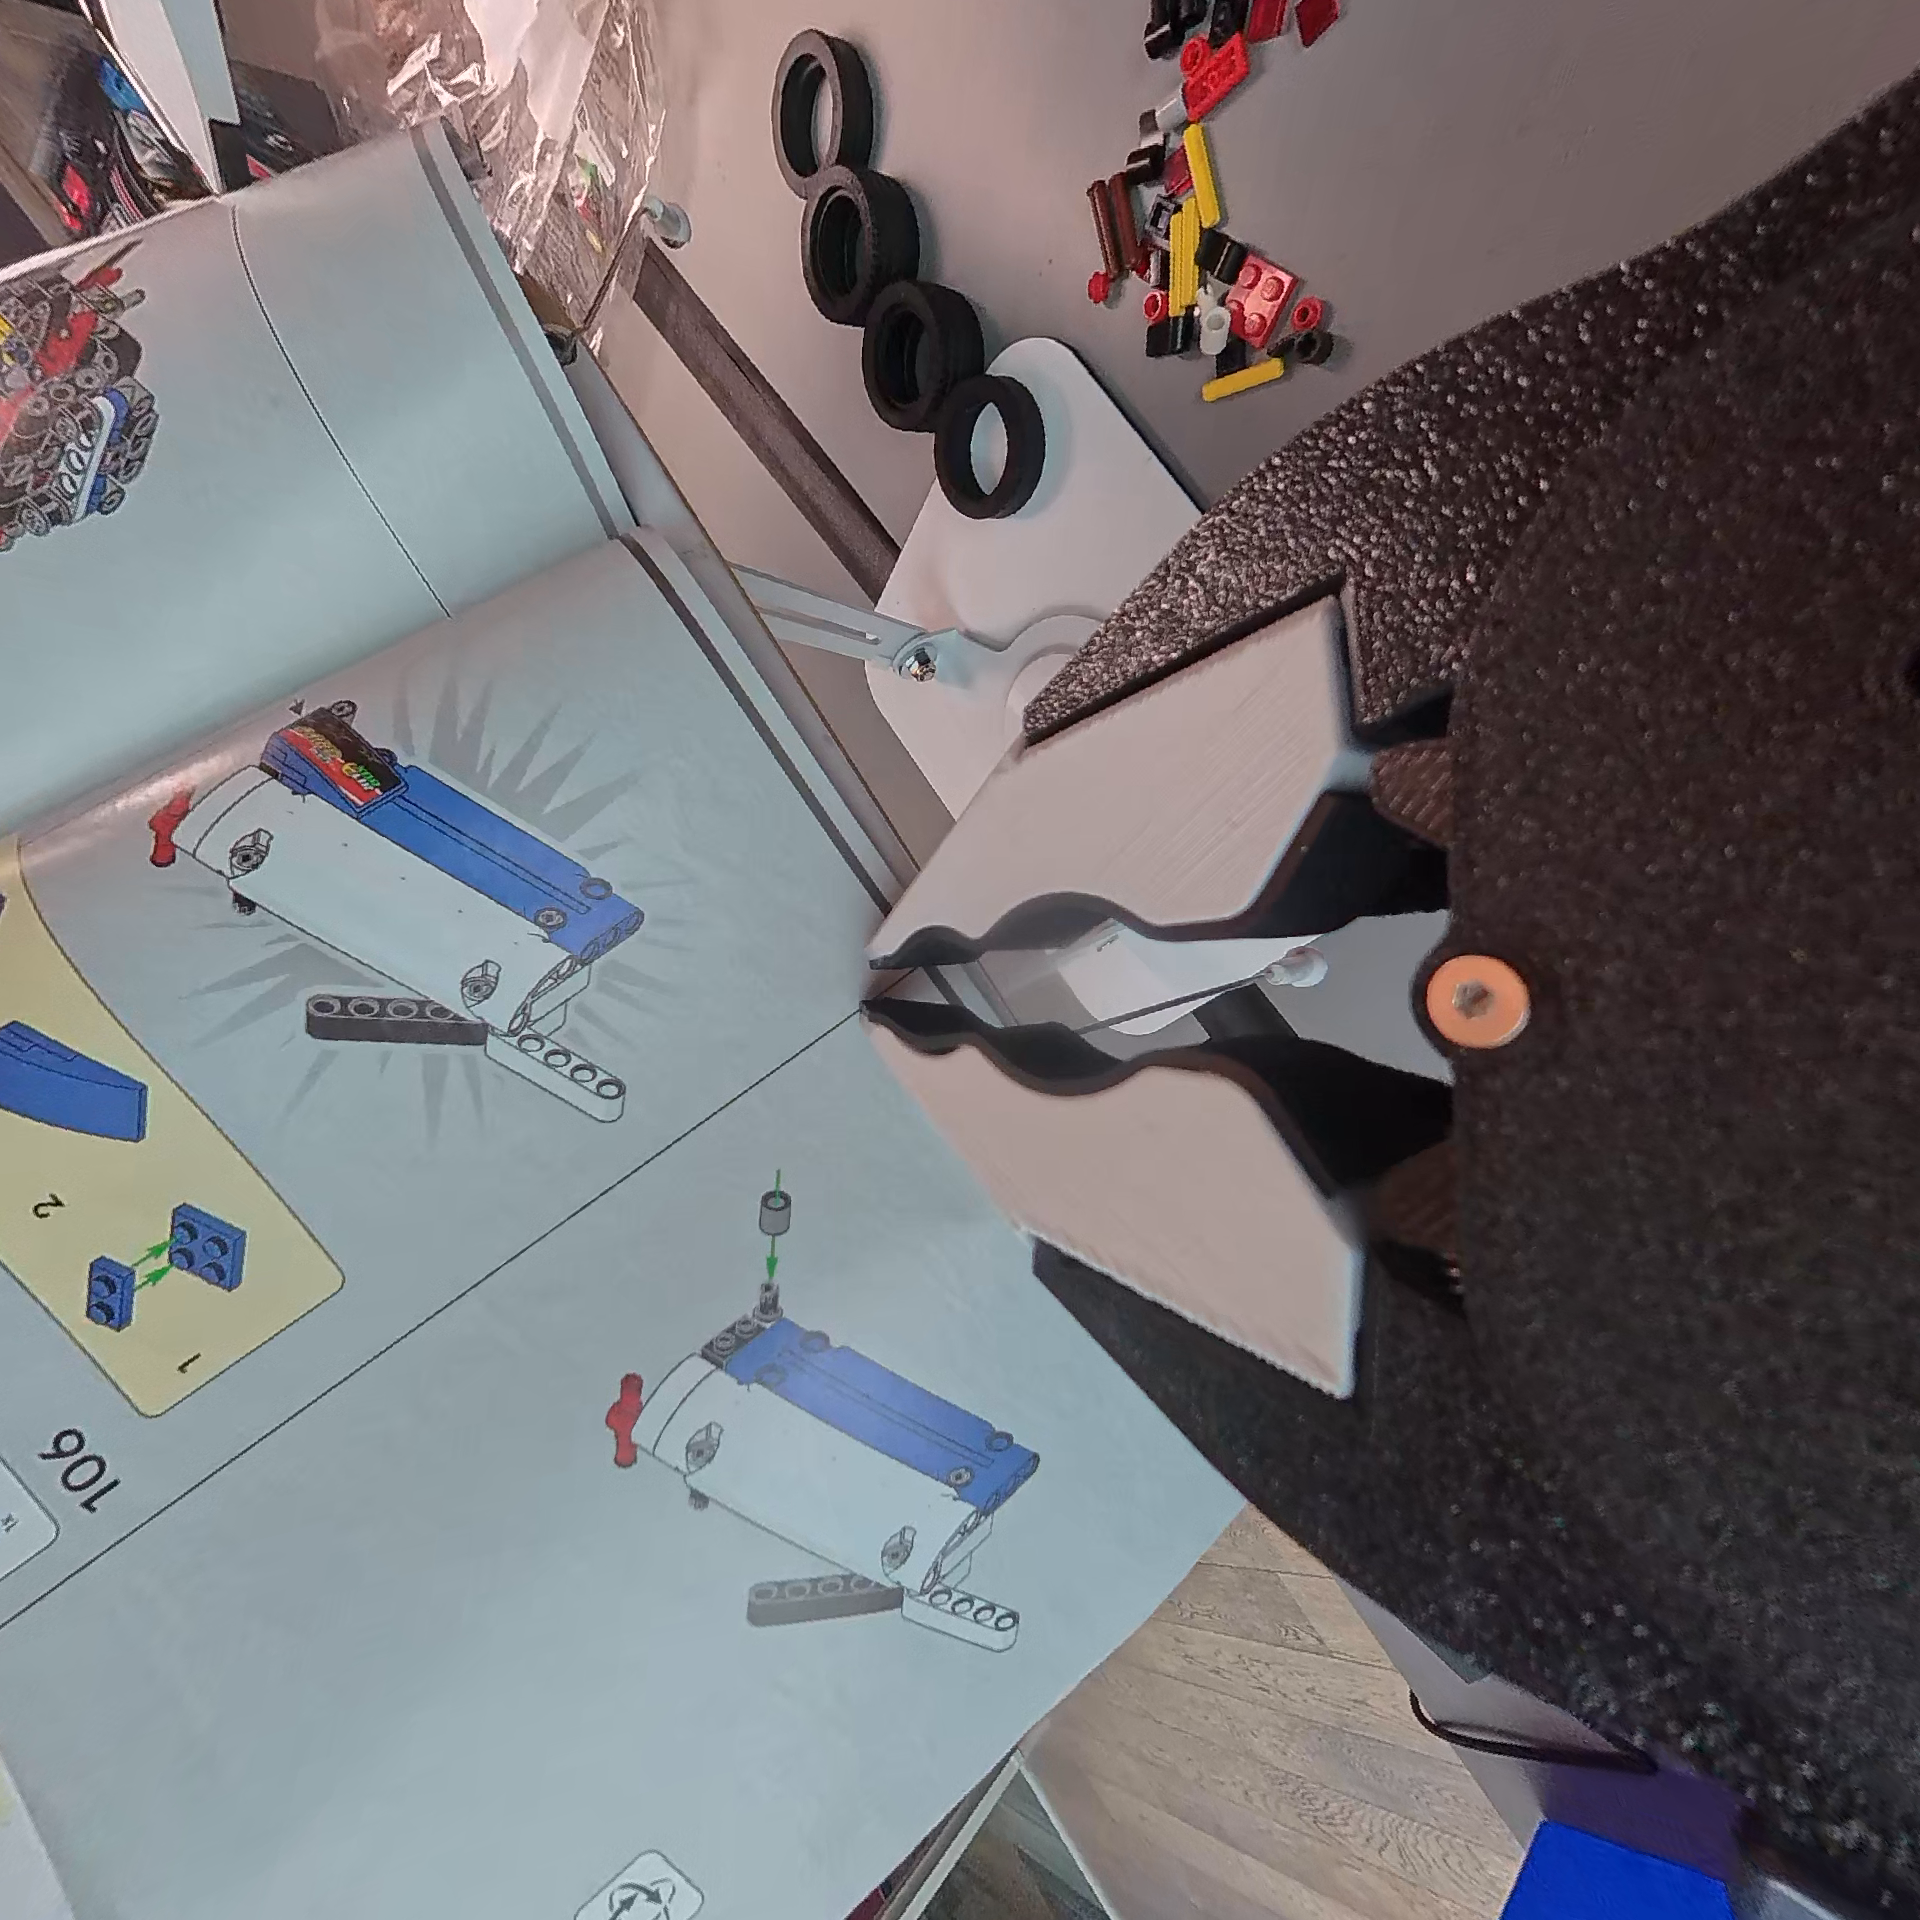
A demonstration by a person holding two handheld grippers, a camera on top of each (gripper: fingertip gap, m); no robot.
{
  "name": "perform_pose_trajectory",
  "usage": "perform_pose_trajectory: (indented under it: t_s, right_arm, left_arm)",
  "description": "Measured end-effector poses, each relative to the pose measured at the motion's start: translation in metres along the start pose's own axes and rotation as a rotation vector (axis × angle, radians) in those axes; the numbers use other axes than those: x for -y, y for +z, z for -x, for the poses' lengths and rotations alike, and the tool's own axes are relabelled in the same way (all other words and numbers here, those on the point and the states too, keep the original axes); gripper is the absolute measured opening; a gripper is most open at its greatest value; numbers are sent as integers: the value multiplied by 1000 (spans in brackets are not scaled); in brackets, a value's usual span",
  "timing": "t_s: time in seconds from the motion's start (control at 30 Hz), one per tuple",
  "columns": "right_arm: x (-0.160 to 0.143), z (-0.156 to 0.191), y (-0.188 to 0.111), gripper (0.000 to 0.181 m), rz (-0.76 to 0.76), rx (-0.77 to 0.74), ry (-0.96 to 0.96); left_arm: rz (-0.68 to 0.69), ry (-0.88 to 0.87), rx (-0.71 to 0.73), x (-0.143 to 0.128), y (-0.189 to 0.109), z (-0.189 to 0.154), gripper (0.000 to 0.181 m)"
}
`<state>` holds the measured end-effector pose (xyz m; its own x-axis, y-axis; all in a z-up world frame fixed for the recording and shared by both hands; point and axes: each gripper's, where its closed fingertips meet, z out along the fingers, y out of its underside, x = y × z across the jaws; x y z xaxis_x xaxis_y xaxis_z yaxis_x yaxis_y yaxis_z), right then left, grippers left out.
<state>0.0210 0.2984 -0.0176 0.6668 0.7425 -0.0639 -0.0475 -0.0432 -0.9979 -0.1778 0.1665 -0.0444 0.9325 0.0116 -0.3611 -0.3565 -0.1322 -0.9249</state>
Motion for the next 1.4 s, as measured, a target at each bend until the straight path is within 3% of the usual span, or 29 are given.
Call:
perform_pose_trajectory:
  t_s: [0.73, 0.93, 1.07, 1.17, 1.23, 1.4]
  right_arm:
    - [4, 5, -7, 40, -21, 24, 4]
    - [19, 39, -19, 40, -71, 91, -37]
    - [26, 102, -22, 33, -82, 238, -162]
    - [17, 144, -12, 31, -7, 300, -310]
    - [5, 146, 4, 31, 75, 242, -398]
    - [-5, 118, 24, 30, 148, 140, -391]
  left_arm:
    - [2, 10, 4, 0, 0, 0, 5]
    - [-2, 1, 4, 0, 0, 0, 5]
    - [-8, -6, 9, 1, 1, 0, 5]
    - [-10, -16, 11, 1, 1, 0, 5]
    - [-7, -19, 9, 1, 0, 0, 5]
    - [10, -47, 4, 0, -5, 2, 17]
